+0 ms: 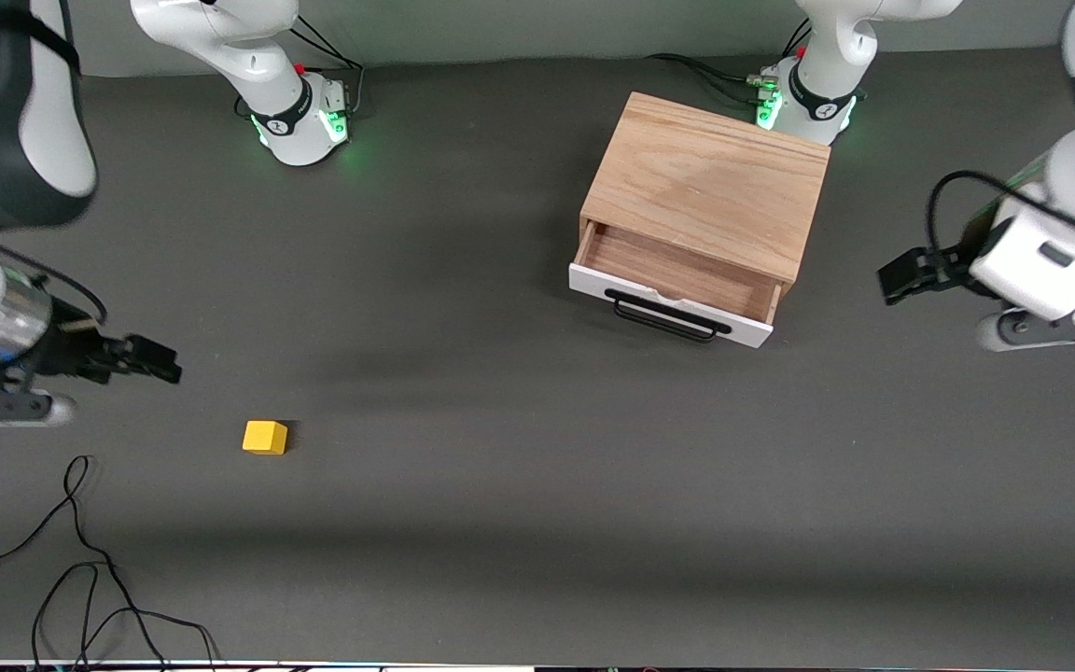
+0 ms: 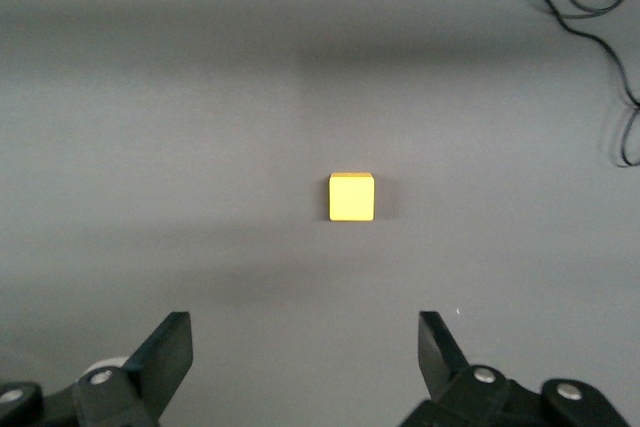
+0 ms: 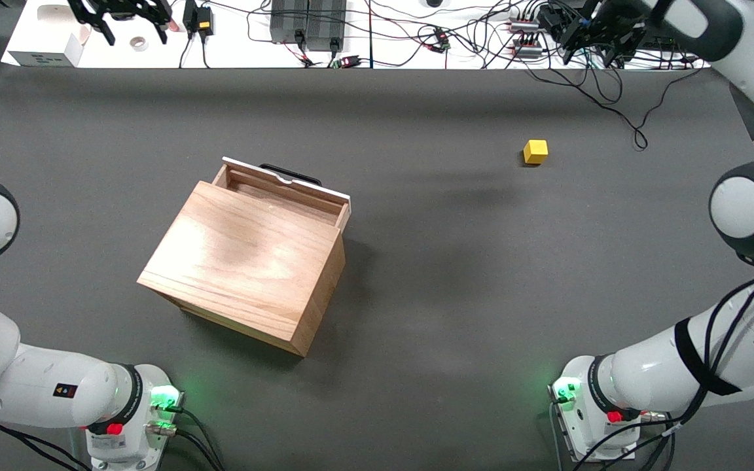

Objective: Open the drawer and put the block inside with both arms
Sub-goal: 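Reach the right gripper down to the yellow cube and grasp it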

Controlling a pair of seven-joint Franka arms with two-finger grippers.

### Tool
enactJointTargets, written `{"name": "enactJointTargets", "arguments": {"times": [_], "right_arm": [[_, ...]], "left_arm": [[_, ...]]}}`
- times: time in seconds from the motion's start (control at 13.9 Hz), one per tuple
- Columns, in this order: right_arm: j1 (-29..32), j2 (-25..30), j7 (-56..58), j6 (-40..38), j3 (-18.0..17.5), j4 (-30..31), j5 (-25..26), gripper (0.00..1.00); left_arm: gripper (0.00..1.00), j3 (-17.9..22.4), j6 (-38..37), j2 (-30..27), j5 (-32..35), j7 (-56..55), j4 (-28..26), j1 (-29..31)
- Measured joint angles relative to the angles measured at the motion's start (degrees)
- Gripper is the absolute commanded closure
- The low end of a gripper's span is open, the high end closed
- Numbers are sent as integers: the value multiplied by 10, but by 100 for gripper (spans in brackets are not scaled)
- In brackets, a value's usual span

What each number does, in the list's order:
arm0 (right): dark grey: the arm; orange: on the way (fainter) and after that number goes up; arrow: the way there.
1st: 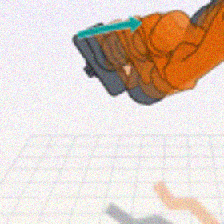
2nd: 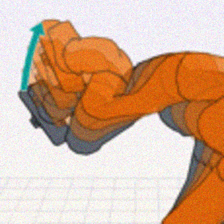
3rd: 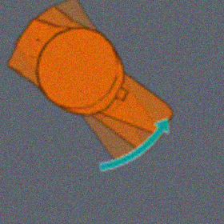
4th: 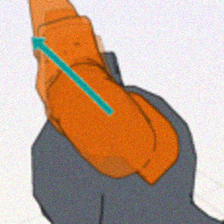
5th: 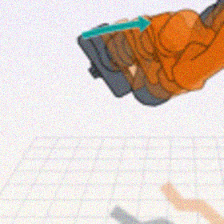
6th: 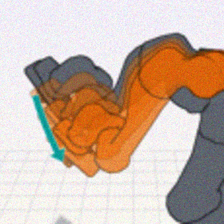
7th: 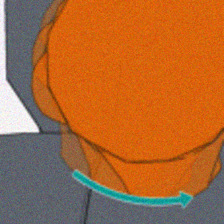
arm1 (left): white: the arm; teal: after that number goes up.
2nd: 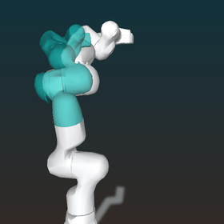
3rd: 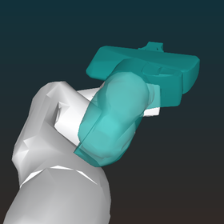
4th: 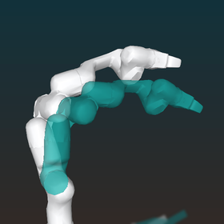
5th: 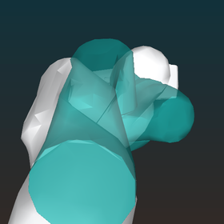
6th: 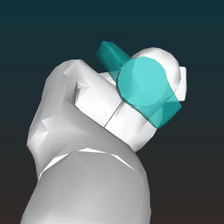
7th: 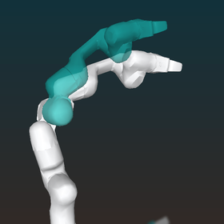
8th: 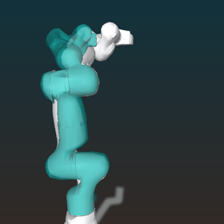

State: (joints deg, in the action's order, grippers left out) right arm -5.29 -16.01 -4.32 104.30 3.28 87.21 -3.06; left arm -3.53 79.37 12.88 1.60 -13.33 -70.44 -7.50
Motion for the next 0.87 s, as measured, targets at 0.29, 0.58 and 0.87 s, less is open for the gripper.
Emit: {"name": "enactJointTargets", "arguments": {"times": [0.29,0.58,0.87], "right_arm": [[-1,-101,0,109,0,9,0,0],[-1,-183,0,190,0,22,0,0],[-1,-205,0,253,0,78,0,0]], "left_arm": [[1,-3,64,-58,0,19,-97,3],[1,-2,94,-108,0,88,-160,20],[1,0,94,-118,0,126,-163,38]]}}
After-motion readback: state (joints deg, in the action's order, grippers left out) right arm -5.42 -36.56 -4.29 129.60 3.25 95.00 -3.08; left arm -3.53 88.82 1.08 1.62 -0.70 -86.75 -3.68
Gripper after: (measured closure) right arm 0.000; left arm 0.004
